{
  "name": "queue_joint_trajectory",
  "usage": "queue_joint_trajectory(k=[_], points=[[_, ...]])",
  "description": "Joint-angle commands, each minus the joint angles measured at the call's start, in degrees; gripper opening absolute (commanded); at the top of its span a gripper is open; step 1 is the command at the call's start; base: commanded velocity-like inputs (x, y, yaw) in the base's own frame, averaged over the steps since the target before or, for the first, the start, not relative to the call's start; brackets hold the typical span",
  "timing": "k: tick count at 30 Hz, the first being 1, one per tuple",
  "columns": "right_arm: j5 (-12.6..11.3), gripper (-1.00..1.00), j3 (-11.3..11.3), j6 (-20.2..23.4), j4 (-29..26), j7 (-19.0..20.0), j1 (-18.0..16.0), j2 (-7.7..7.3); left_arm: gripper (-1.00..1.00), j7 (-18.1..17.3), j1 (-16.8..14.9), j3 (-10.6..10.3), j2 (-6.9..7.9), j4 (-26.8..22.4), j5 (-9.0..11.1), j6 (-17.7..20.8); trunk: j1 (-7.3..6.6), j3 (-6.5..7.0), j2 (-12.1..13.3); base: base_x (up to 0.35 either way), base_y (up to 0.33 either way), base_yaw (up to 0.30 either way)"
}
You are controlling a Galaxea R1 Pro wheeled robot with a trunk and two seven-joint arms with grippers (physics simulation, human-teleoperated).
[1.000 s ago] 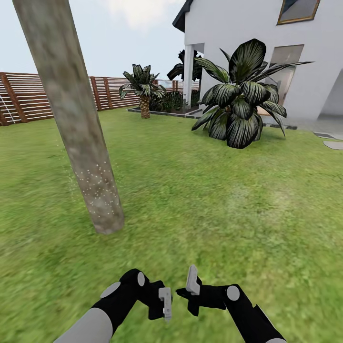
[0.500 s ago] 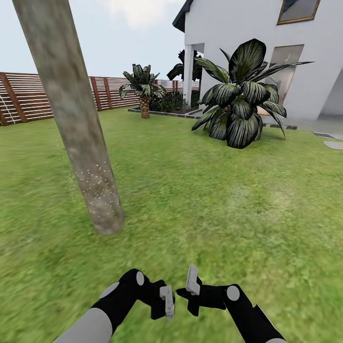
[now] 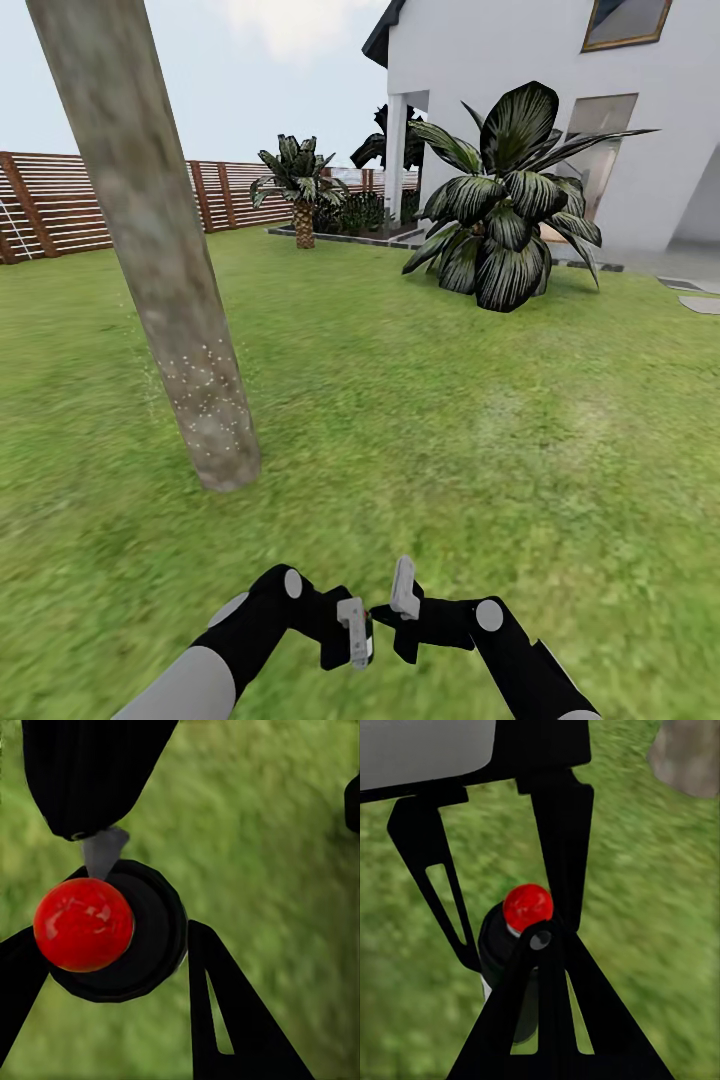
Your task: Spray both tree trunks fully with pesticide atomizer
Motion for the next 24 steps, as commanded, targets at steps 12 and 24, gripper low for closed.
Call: queue_joint_trajectory(k=[12,24], points=[[0.5,-1.00,-0.1,-0.3,0.2,0.0,0.0,-0.05,-1.00,1.7,0.1,-0.2,10.91,2.1,-0.2,0.7,-0.01,-0.05,0.0,0.000,0.000,0.000],[0.6,1.00,-0.7,-0.5,2.6,-0.2,0.0,-2.80,-1.00,12.1,1.4,3.7,24.06,15.8,2.4,0.5,-0.01,-0.05,0.0,0.000,0.000,0.000]])
